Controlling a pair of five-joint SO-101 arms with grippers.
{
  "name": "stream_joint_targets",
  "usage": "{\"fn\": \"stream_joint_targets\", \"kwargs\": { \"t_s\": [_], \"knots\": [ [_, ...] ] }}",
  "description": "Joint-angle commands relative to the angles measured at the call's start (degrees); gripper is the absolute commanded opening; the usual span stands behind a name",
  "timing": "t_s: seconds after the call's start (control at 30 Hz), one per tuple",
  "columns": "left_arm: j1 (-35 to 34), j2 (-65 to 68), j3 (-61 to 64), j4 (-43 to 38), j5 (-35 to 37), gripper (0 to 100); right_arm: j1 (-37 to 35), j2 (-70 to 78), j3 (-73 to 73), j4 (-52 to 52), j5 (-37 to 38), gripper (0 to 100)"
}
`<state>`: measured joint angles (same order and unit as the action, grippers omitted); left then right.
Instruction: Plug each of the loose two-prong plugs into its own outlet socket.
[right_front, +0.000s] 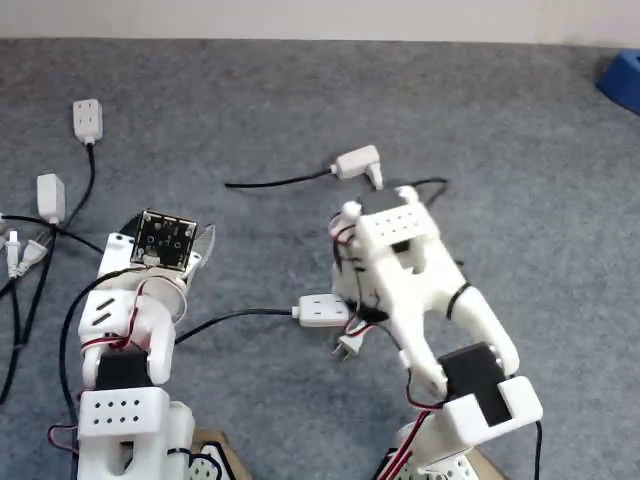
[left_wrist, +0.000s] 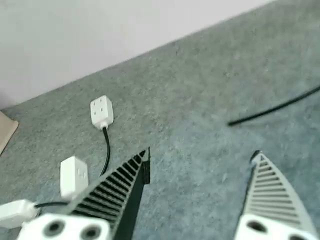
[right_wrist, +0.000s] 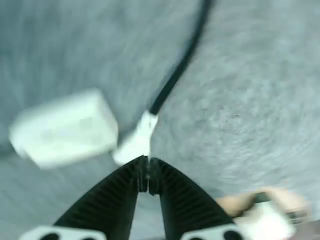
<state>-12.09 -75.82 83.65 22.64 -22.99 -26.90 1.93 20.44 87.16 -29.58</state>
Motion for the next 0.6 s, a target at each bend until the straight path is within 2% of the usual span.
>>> {"fn": "stream_joint_targets", "kwargs": {
  "t_s": [0.0, 0.07, 0.2, 0.27, 0.43, 0.57],
  "knots": [
    [-6.3, 0.0, -2.9, 1.1, -3.3, 30, 1.1, -1.0, -0.2, 3.1, 34.2, 2.6],
    [-10.9, 0.0, -4.7, 3.0, -4.8, 30, 3.5, -1.0, -0.2, 3.7, 50.3, 2.6],
    [-23.7, 0.0, -10.6, 13.9, -5.4, 30, 8.7, -1.1, -0.2, 4.0, 83.3, 2.6],
    [-29.2, 0.0, -11.1, 16.7, -6.0, 30, 10.6, -1.1, -0.7, 4.0, 95.3, 2.6],
    [-33.7, -0.4, -5.3, 16.7, -14.5, 30, 12.4, -0.7, -6.6, 0.0, 106.7, 2.6],
    [-36.5, -0.7, -3.2, 16.7, -19.3, 30, 8.9, -0.7, -7.5, -0.9, 107.3, 2.6]
  ]
}}
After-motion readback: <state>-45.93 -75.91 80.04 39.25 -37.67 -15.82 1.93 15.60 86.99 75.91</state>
